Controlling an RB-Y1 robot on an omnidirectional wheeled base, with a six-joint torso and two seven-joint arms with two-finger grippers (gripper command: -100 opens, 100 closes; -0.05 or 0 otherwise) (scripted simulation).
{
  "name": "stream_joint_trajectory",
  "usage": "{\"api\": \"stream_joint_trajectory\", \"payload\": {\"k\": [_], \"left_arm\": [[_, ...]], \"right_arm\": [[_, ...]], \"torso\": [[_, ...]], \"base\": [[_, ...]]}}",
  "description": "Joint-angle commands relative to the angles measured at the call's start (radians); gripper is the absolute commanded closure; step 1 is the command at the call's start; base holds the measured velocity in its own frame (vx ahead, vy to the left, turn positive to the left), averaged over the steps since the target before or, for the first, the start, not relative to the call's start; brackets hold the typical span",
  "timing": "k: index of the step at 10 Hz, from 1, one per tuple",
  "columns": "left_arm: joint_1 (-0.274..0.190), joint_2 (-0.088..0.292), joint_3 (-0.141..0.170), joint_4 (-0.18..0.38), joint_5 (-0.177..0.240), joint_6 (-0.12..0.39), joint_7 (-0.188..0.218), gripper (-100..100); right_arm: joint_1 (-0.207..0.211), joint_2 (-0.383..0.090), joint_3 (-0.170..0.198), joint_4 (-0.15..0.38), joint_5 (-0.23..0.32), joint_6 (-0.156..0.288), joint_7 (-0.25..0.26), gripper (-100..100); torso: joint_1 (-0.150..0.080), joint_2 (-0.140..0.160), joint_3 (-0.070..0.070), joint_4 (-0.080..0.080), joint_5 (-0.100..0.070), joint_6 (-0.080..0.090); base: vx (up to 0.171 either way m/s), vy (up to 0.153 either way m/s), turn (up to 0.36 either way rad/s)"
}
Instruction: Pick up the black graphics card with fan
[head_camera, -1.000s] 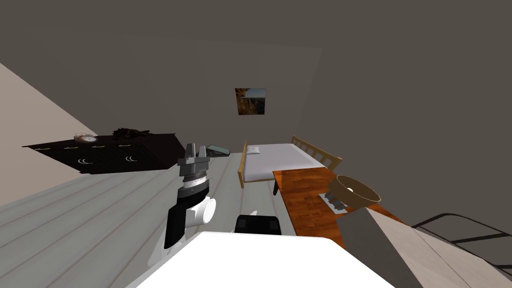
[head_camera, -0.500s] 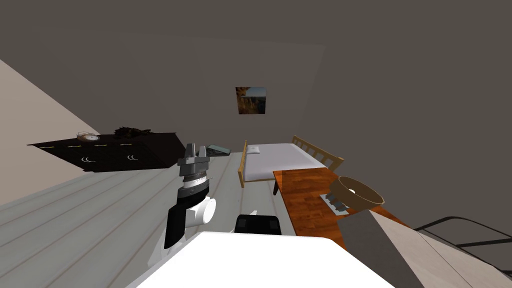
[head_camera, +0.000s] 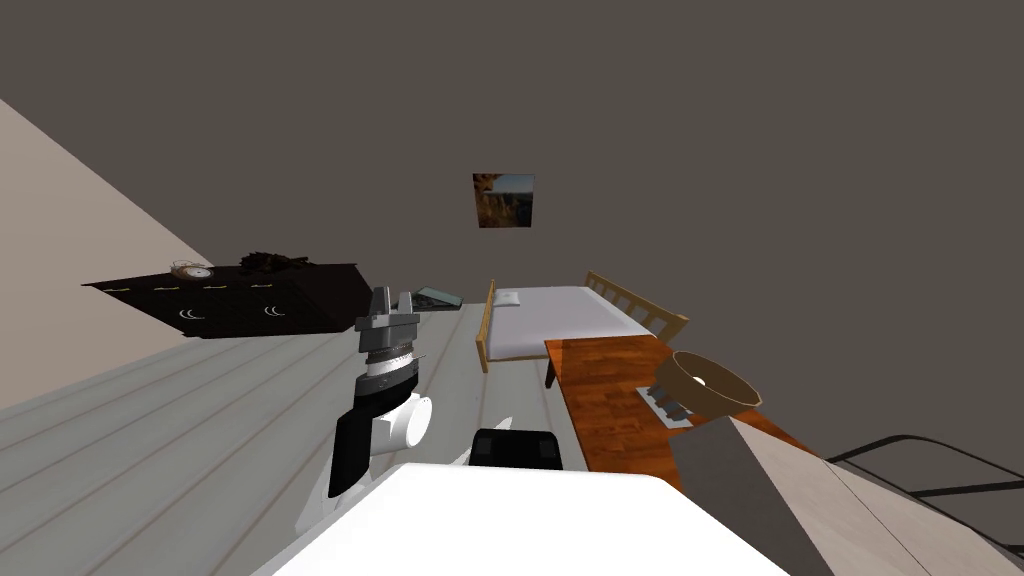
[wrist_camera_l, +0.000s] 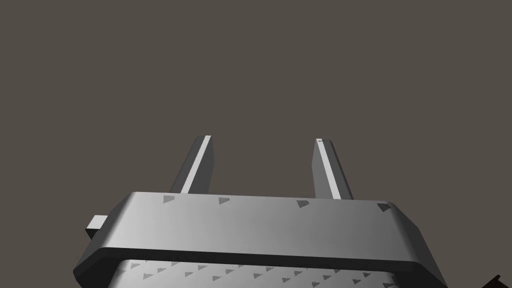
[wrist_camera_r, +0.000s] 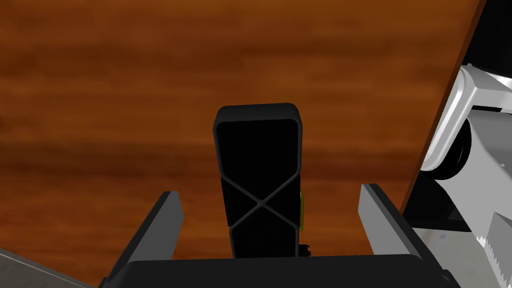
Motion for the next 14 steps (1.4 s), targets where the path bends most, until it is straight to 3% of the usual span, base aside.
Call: {"api": "stream_joint_trajectory", "payload": {"k": [1, 3, 5, 6, 10, 11, 12, 14], "left_arm": [[0.000, 0.000, 0.000, 0.000, 0.000, 0.000, 0.000, 0], [0.000, 0.000, 0.000, 0.000, 0.000, 0.000, 0.000, 0], [0.000, 0.000, 0.000, 0.000, 0.000, 0.000, 0.000, 0], [0.000, 0.000, 0.000, 0.000, 0.000, 0.000, 0.000, 0], [0.000, 0.000, 0.000, 0.000, 0.000, 0.000, 0.000, 0], [0.000, 0.000, 0.000, 0.000, 0.000, 0.000, 0.000, 0], [0.000, 0.000, 0.000, 0.000, 0.000, 0.000, 0.000, 0], [0.000, 0.000, 0.000, 0.000, 0.000, 0.000, 0.000, 0]], "right_arm": [[-0.030, 0.021, -0.022, 0.050, -0.012, -0.004, 0.029, -100], [-0.052, 0.050, -0.012, 0.068, -0.018, 0.021, 0.030, -100], [-0.055, 0.054, -0.026, 0.083, -0.023, 0.006, 0.055, -100], [-0.055, 0.055, -0.024, 0.081, -0.023, 0.009, 0.049, 100], [-0.055, 0.056, -0.023, 0.081, -0.023, 0.006, 0.050, 100], [-0.055, 0.056, -0.023, 0.081, -0.023, 0.007, 0.050, 0], [-0.030, 0.021, -0.022, 0.054, -0.012, -0.004, 0.029, 100], [-0.015, 0.001, -0.028, 0.044, -0.009, -0.021, 0.028, 100]], "torso": [[0.000, 0.000, 0.000, 0.000, 0.000, 0.000], [0.001, -0.001, -0.001, 0.000, 0.000, 0.000], [-0.002, -0.001, 0.000, 0.000, -0.002, 0.000], [-0.003, -0.001, 0.000, 0.000, -0.002, 0.000], [-0.005, 0.000, 0.000, 0.001, -0.003, 0.000], [-0.005, 0.000, 0.000, 0.001, -0.003, 0.000], [-0.005, 0.000, 0.000, 0.001, -0.003, 0.000], [-0.001, -0.005, -0.002, 0.000, -0.001, 0.000]], "base": [[-0.042, -0.043, 0.007], [-0.039, -0.047, 0.037], [-0.016, -0.020, 0.005], [0.000, 0.000, 0.000], [0.000, 0.000, 0.000], [0.000, 0.000, 0.000], [0.049, 0.034, -0.057], [0.073, 0.076, -0.044]]}}
